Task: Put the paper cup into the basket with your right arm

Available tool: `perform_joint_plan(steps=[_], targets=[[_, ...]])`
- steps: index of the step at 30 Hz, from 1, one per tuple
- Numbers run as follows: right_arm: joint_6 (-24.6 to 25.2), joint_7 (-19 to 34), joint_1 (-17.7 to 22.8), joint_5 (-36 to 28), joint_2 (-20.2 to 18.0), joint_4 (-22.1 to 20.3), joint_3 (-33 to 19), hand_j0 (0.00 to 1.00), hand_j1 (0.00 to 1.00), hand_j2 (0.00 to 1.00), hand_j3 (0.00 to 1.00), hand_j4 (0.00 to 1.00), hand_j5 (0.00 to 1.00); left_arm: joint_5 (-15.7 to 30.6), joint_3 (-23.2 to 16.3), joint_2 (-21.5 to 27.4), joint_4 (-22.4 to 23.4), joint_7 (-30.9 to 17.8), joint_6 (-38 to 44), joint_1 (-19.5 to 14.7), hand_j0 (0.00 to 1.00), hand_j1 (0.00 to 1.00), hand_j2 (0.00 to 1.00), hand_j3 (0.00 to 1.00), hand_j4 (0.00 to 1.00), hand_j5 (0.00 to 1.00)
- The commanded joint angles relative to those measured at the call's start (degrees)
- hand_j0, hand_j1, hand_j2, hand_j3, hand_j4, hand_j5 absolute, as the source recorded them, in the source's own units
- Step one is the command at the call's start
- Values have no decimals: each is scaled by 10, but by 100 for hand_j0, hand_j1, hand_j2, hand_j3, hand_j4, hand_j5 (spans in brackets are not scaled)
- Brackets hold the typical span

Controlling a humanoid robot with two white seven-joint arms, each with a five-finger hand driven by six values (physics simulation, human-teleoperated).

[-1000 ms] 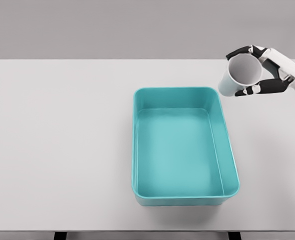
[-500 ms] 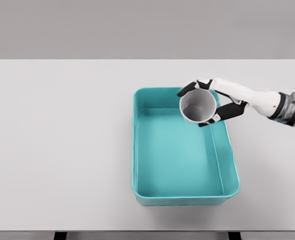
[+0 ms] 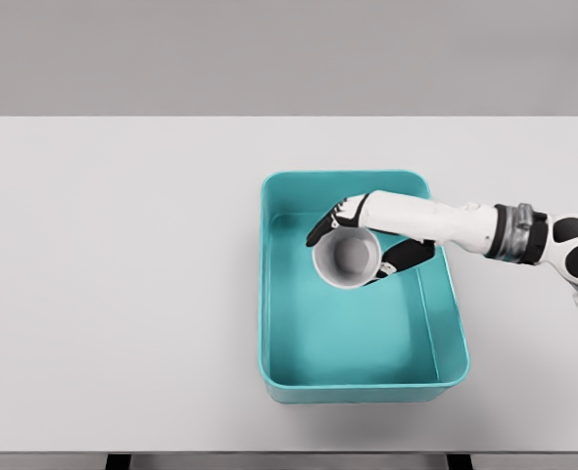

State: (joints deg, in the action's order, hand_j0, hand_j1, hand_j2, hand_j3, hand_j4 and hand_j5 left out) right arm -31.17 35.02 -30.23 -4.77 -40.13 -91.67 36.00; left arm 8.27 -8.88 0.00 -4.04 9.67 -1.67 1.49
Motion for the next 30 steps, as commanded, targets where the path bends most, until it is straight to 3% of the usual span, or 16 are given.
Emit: perform_joint_plan(steps=[1,6,15,17,18,30], targets=[[31,0,0,68,6,-6,-3,73,73,73,73,73,73,0,0,0,0,0,0,0,100,100,100,100,100,100],[73,0,-1,162,14,-37,-3,73,73,73,73,73,73,0,0,0,0,0,0,0,100,100,100,100,100,100],[116,0,-1,236,15,-45,-2,73,73,73,73,73,73,0,0,0,0,0,0,0,100,100,100,100,100,100],[117,0,-1,238,16,-46,-1,78,78,78,78,78,78,0,0,0,0,0,0,0,100,100,100,100,100,100],[117,0,-1,237,17,-46,-2,100,100,100,100,100,100,0,0,0,0,0,0,0,100,100,100,100,100,100],[121,0,-2,225,17,-76,-7,100,100,100,100,100,100,0,0,0,0,0,0,0,100,100,100,100,100,100]])
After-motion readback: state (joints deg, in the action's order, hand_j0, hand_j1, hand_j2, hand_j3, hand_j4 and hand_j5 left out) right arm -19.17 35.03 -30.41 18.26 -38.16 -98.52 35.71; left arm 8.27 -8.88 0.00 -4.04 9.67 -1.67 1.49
